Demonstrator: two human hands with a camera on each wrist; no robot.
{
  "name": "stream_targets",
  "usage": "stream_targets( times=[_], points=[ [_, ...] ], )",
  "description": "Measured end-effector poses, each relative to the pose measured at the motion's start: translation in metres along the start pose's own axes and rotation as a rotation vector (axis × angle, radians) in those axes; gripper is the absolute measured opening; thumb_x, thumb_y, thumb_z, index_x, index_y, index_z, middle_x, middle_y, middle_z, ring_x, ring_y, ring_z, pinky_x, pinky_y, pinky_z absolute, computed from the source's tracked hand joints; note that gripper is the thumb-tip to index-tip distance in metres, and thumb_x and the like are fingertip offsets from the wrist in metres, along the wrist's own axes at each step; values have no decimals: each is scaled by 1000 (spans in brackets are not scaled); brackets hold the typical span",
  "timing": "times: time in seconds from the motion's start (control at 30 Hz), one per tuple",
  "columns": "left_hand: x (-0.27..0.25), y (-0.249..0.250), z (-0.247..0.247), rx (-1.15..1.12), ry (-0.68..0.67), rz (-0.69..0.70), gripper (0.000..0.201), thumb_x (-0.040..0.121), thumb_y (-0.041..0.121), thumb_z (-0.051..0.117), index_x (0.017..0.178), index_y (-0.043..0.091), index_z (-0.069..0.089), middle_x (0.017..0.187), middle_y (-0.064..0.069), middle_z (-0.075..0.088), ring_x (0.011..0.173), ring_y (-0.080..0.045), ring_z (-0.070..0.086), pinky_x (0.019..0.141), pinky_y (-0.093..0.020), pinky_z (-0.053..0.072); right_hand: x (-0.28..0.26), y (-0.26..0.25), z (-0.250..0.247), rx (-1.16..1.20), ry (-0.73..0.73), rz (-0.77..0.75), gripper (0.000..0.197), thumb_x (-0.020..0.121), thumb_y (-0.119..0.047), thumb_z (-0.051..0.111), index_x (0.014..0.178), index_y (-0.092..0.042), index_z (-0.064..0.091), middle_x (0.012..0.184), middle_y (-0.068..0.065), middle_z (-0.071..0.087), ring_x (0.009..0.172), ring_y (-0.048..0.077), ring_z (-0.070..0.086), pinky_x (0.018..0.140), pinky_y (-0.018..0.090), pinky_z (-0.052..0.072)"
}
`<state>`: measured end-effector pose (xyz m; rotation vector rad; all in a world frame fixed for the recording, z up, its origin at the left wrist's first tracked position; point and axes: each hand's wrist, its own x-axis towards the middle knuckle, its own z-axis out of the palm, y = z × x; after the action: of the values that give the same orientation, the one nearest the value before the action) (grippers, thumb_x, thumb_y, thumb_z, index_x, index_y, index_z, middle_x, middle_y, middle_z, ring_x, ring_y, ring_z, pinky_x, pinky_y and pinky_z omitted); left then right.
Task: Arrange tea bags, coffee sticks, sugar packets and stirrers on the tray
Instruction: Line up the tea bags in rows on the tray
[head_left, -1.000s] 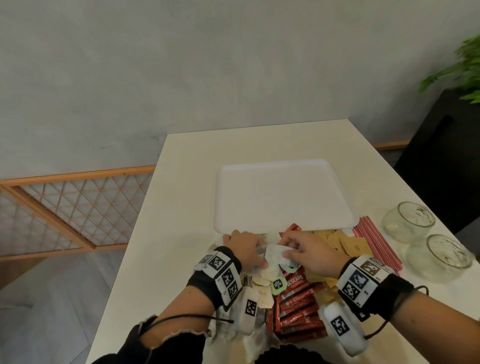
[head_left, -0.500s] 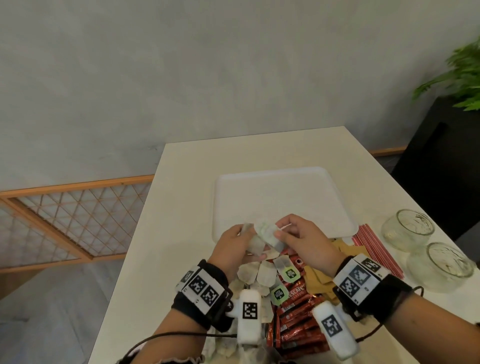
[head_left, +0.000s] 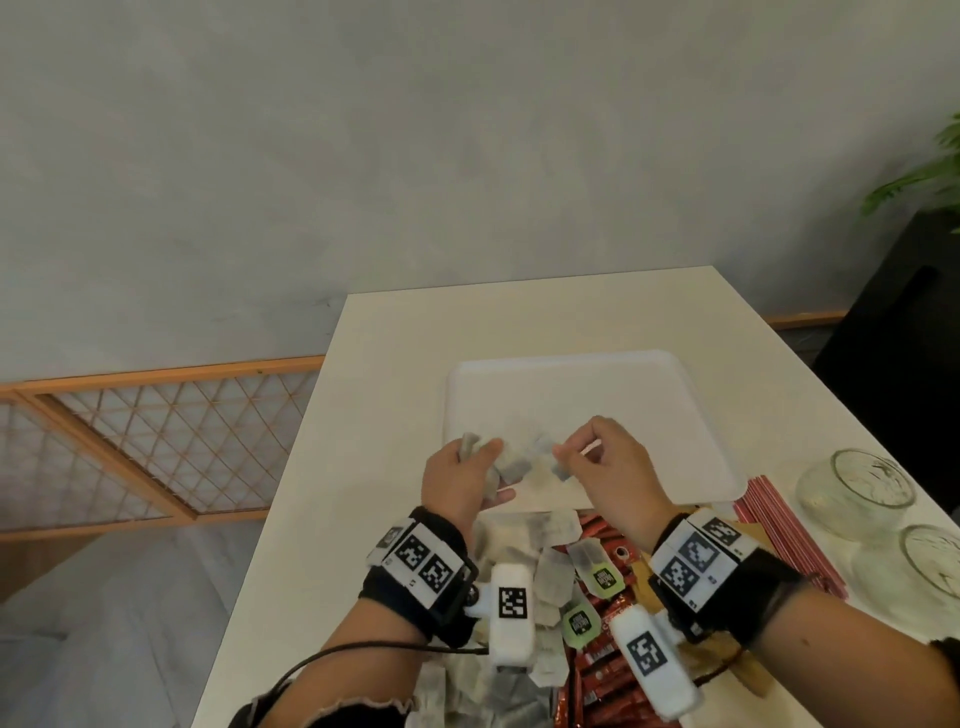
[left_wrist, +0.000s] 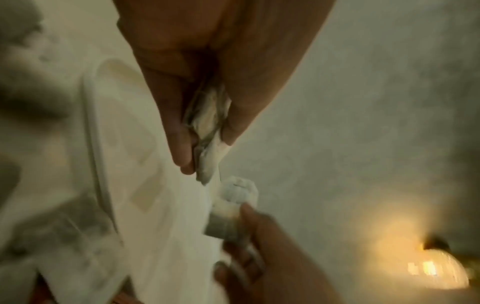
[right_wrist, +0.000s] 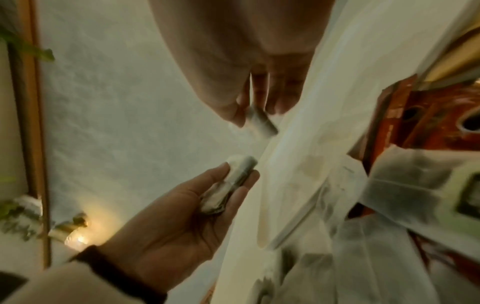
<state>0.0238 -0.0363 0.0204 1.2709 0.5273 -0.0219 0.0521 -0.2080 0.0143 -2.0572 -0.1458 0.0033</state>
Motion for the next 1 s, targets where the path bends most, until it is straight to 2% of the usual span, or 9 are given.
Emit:
stream_targets(
  times=[0.07, 0.13, 0.23, 0.43, 0.53, 0.67, 0.77, 0.83, 1.0],
  points=[
    [4, -1, 5, 127, -31, 44, 21, 91, 16, 66, 110, 8, 62, 103, -9, 69, 85, -25, 74, 72, -39, 61, 9, -3, 5, -166, 73, -135, 14, 88, -23, 64, 80, -18, 53, 92, -6, 56, 80, 15, 54, 71, 28, 44],
    [7, -4, 11, 166, -58, 61, 17, 92, 16, 65, 107, 6, 64, 91, -8, 66, 79, -21, 71, 71, -37, 62, 14, -6, 16, -274, 10, -231, 14, 87, -19, 62, 79, -20, 51, 95, -8, 54, 89, 13, 48, 75, 27, 41],
    [16, -1, 16, 68, -79, 43, 15, 92, 15, 66, 91, 1, 65, 86, -15, 70, 78, -23, 70, 74, -38, 61, 19, -5, 28, -272, -74, -278, 11, 88, -21, 61, 80, -22, 54, 92, -11, 53, 90, 9, 46, 72, 19, 38],
    [47, 18, 4, 14, -93, 23, 30, 88, 27, 72, 96, -1, 70, 91, -17, 74, 83, -25, 73, 77, -37, 61, 43, -9, 35, -264, -134, -421, 14, 94, -17, 57, 96, -20, 71, 106, -17, 59, 100, 5, 45, 86, 8, 32],
    [68, 28, -4, 111, -59, 68, 15, 89, 18, 71, 96, 5, 68, 88, -16, 71, 71, -20, 70, 67, -31, 61, 69, -15, 37, -179, -116, -376, 14, 95, -20, 57, 93, -20, 71, 100, -12, 65, 95, 6, 52, 82, 14, 38],
    [92, 40, -12, 282, -103, 112, 19, 88, 17, 71, 99, 2, 69, 71, -7, 65, 57, -13, 63, 64, -33, 61, 114, -16, 49, -139, -162, -228, 18, 94, -27, 59, 111, -24, 66, 106, -11, 62, 91, 9, 59, 80, 23, 46],
    [108, 46, -22, 324, -124, 94, 23, 87, 19, 73, 98, -1, 70, 64, -2, 64, 58, -13, 63, 66, -35, 61, 140, -18, 61, -17, -292, -175, 8, 92, -20, 64, 94, -19, 72, 89, -6, 71, 81, 9, 64, 75, 22, 50],
    [119, 47, -32, 314, -90, 74, 20, 87, 18, 73, 98, 1, 70, 73, -6, 67, 60, -14, 65, 62, -32, 61, 155, -17, 70, 4, -310, -139, 7, 89, -17, 68, 85, -17, 73, 80, -2, 71, 71, 8, 62, 69, 20, 49],
    [141, 45, -48, 290, -11, 57, 6, 89, 12, 69, 91, 9, 73, 82, -15, 71, 65, -18, 68, 60, -30, 59, 183, -3, 98, -15, -451, 18, 12, 91, -14, 64, 81, -16, 70, 65, 0, 68, 61, 13, 63, 61, 23, 53]
  ],
)
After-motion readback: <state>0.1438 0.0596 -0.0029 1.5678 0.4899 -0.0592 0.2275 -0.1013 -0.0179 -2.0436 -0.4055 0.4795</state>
